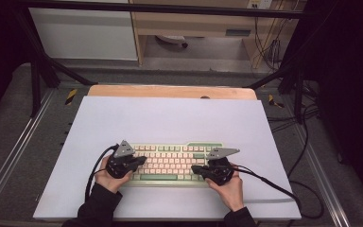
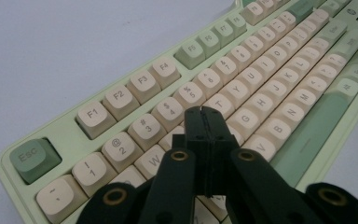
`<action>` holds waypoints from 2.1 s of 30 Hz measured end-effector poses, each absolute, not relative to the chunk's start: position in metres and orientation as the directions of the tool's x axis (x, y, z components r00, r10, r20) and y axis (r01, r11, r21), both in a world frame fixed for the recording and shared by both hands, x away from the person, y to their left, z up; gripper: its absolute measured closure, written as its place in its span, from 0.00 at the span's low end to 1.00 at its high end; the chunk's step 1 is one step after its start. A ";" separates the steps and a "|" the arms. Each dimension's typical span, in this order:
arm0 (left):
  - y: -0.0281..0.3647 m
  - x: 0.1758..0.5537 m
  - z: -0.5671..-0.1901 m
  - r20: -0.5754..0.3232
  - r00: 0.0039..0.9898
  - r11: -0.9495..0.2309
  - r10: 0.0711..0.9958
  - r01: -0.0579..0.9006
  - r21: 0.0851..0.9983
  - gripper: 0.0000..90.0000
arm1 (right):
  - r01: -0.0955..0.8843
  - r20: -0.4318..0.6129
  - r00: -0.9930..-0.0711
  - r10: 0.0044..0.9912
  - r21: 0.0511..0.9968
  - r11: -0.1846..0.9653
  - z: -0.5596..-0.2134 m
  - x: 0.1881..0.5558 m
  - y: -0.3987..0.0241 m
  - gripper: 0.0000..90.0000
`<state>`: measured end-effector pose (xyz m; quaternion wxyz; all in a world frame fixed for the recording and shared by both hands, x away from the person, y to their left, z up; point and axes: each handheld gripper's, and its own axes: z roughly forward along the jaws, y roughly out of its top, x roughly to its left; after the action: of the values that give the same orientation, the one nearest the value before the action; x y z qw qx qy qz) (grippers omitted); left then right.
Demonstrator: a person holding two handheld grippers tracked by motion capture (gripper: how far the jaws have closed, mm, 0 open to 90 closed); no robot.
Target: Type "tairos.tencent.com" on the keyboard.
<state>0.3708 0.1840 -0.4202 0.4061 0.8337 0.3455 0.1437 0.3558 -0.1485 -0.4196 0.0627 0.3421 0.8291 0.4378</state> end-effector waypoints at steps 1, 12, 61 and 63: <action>0.185 0.370 -0.420 -0.041 0.721 -0.431 0.692 0.458 0.777 1.00 | 0.514 0.198 -0.758 0.622 0.769 0.381 -0.420 0.356 -0.148 1.00; 0.193 0.364 -0.418 -0.058 0.723 -0.418 0.689 0.461 0.783 1.00 | 0.502 0.194 -0.772 0.605 0.770 0.393 -0.418 0.356 -0.137 1.00; 0.203 0.360 -0.417 -0.080 0.719 -0.398 0.690 0.470 0.788 1.00 | 0.467 0.170 -0.820 0.547 0.751 0.467 -0.433 0.369 -0.055 1.00; 0.204 0.360 -0.417 -0.080 0.719 -0.397 0.691 0.469 0.789 1.00 | 0.464 0.172 -0.821 0.545 0.757 0.460 -0.429 0.368 -0.056 1.00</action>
<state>0.3602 0.2037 -0.4166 0.4220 0.8254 0.3513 0.1313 0.3676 -0.0564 -0.4285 0.0471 0.2956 0.8531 0.4273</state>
